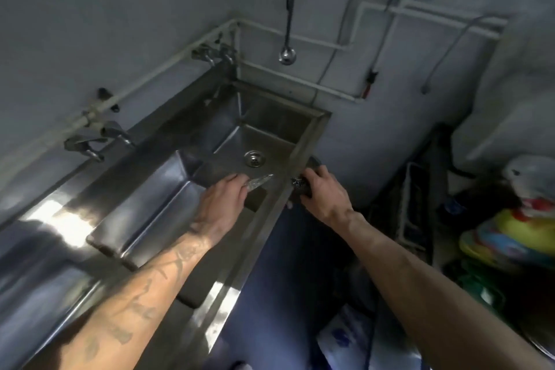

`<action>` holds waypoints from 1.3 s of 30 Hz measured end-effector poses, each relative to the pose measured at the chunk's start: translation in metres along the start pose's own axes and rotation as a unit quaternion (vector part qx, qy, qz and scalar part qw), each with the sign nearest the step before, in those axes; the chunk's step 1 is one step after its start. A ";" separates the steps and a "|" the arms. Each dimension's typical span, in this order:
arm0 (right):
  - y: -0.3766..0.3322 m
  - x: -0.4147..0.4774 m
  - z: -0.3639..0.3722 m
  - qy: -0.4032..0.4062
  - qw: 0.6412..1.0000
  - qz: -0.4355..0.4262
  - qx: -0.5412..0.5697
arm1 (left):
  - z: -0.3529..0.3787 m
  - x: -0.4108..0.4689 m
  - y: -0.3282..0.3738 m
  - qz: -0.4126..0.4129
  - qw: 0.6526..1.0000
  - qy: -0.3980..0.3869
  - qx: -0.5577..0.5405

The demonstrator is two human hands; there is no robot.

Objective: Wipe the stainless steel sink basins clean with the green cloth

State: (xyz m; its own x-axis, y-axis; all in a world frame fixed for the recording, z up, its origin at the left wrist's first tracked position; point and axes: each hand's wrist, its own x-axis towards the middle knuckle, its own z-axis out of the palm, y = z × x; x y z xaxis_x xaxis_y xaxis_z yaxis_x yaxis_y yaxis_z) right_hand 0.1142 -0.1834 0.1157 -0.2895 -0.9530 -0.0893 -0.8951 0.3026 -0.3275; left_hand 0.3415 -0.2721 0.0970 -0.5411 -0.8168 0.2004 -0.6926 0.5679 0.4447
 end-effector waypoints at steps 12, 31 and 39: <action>0.217 -0.209 -0.031 0.074 0.986 0.150 0.001 | 0.118 -0.061 0.243 0.138 0.987 -0.077 0.000; 0.347 -0.393 0.069 0.041 0.953 0.298 0.036 | 0.288 -0.215 0.373 0.226 0.923 -0.290 0.113; 0.338 -0.401 0.064 0.064 0.951 0.302 0.003 | 0.282 -0.225 0.357 0.237 0.925 -0.286 0.085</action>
